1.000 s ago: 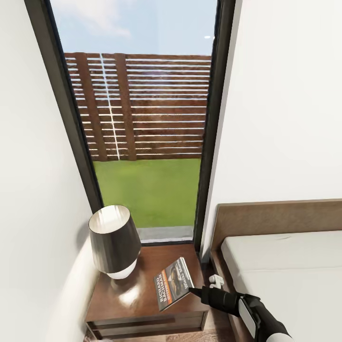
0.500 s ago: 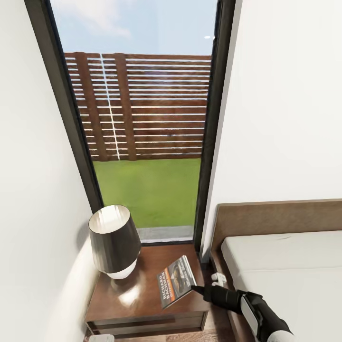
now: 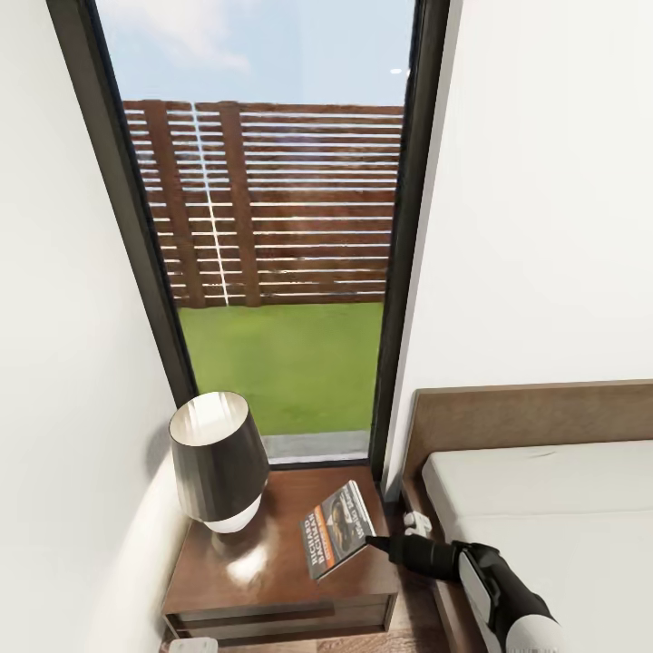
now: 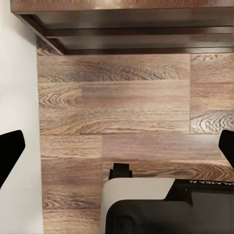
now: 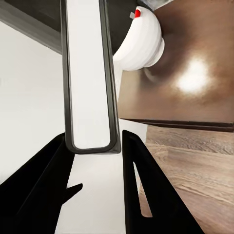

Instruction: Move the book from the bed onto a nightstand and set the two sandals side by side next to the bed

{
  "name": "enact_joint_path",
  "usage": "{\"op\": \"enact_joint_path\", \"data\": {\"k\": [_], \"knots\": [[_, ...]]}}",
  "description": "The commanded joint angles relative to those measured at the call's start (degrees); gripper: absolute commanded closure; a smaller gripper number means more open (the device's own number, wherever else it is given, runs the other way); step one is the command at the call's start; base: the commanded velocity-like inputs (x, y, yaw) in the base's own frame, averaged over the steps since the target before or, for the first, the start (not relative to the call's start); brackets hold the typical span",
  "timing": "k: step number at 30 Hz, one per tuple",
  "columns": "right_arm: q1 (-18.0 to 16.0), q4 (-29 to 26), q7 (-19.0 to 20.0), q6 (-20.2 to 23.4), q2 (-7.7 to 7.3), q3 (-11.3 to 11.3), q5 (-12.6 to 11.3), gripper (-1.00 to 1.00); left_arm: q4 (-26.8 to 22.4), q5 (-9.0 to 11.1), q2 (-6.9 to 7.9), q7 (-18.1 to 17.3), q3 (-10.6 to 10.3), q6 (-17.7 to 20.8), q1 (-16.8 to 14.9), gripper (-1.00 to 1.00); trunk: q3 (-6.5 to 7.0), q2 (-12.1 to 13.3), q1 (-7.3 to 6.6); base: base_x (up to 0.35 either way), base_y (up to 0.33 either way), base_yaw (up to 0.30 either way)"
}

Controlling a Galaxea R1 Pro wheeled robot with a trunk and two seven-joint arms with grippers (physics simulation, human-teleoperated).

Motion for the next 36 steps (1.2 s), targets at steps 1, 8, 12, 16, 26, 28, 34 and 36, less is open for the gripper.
{"op": "enact_joint_path", "data": {"k": [1,8,12,16,26,28,34,36], "knots": [[-0.3,0.0,0.1,0.6,0.01,-0.2,-0.2,1.00,0.0,0.5,0.01,0.1,-0.5,-0.1,0.0,-1.00,-0.13,-0.1,0.03,0.000,0.000,0.000],[-2.0,0.0,0.0,0.9,0.01,-0.2,-0.2,1.00,0.0,0.5,0.01,0.1,-0.5,-0.3,0.0,-1.00,-0.13,-0.1,0.03,0.000,0.000,0.000],[-3.0,0.1,-0.1,0.9,0.01,-0.2,-0.3,1.00,0.0,0.5,0.03,0.1,-0.5,-0.7,0.0,-1.00,-0.13,-0.1,0.03,0.000,0.000,0.000],[-3.7,0.1,-0.2,1.0,0.01,-0.3,-0.3,1.00,0.0,0.5,0.02,0.1,-0.5,-1.0,0.0,-1.00,-0.13,-0.1,0.03,0.000,0.000,0.000],[-5.4,0.1,-3.2,3.4,0.07,-1.7,-0.3,1.00,0.0,0.6,0.01,0.1,-0.5,-1.3,0.0,-1.00,-0.13,-0.1,0.03,0.000,0.000,0.000],[-5.7,0.1,-3.7,3.5,0.08,-2.0,-0.3,1.00,0.0,0.6,0.01,0.1,-0.4,-1.3,0.0,-1.00,-0.13,-0.1,0.03,0.000,0.000,0.000],[-6.2,0.1,-4.3,3.8,0.21,-2.4,-0.3,1.00,0.0,0.6,0.01,0.1,-0.4,-1.3,0.0,-1.00,-1.03,-2.1,1.13,0.000,0.000,0.000],[-6.3,0.1,-4.4,3.8,0.24,-2.5,-0.3,1.00,0.0,0.6,-0.03,0.1,-0.4,-1.3,0.0,-1.00,-1.39,-2.9,1.57,0.000,0.000,0.000]]}}
